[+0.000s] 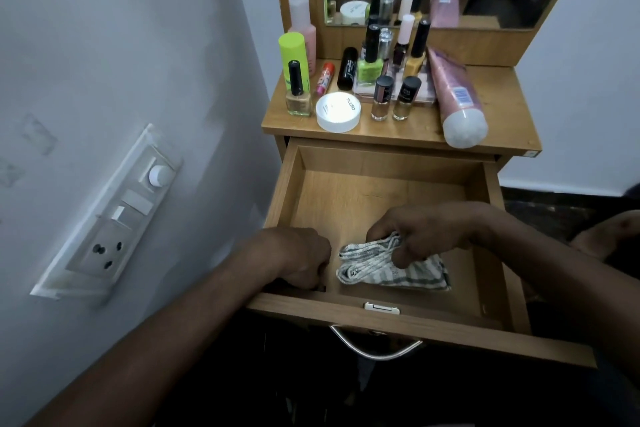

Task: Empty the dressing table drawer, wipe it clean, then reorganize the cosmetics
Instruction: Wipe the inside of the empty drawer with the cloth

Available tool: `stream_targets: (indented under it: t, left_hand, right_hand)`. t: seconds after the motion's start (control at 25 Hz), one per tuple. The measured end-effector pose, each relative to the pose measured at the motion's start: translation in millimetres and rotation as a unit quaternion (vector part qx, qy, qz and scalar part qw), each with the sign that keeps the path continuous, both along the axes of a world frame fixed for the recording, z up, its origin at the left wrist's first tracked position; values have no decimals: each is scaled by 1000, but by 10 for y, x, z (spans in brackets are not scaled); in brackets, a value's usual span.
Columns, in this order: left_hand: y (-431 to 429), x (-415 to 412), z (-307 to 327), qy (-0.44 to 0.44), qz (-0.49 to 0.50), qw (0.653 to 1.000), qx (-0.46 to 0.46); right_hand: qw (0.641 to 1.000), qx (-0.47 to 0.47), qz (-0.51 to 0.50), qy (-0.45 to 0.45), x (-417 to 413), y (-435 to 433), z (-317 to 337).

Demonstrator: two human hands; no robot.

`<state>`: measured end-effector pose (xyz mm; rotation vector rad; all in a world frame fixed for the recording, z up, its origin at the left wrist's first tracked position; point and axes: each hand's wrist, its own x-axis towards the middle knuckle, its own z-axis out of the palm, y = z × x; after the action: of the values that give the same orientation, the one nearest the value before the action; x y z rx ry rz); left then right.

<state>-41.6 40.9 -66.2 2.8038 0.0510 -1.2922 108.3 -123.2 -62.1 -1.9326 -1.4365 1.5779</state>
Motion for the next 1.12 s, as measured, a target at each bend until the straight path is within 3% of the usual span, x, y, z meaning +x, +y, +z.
stream_targets:
  t: [0.2, 0.32, 0.4, 0.52, 0.64, 0.68, 0.84, 1.12]
  left_hand:
    - [163, 2, 54, 36, 48, 994, -90]
    - [330, -1, 359, -6, 156, 950, -272]
    - [534, -35, 624, -117, 231, 888, -380]
    - [796, -26, 860, -339, 333, 768, -430]
    - [903, 147, 713, -571, 416, 618, -344]
    - [914, 215, 625, -614, 424, 597, -294]
    - [857, 376, 396, -668, 421, 589, -174]
    - [762, 496, 341, -691, 402, 582, -148]
  right_hand:
    - [999, 18, -25, 14, -12, -69, -40]
    - [999, 22, -37, 29, -16, -84, -30]
    - [998, 24, -44, 26, -24, -86, -33]
    - [998, 28, -50, 21, -46, -88, -24]
    - [997, 25, -60, 41, -56, -108, -9]
    - [997, 24, -66, 46, -57, -114, -5]
    - [996, 31, -73, 39, -83, -117, 3]
    - [994, 35, -84, 55, -115, -131, -7]
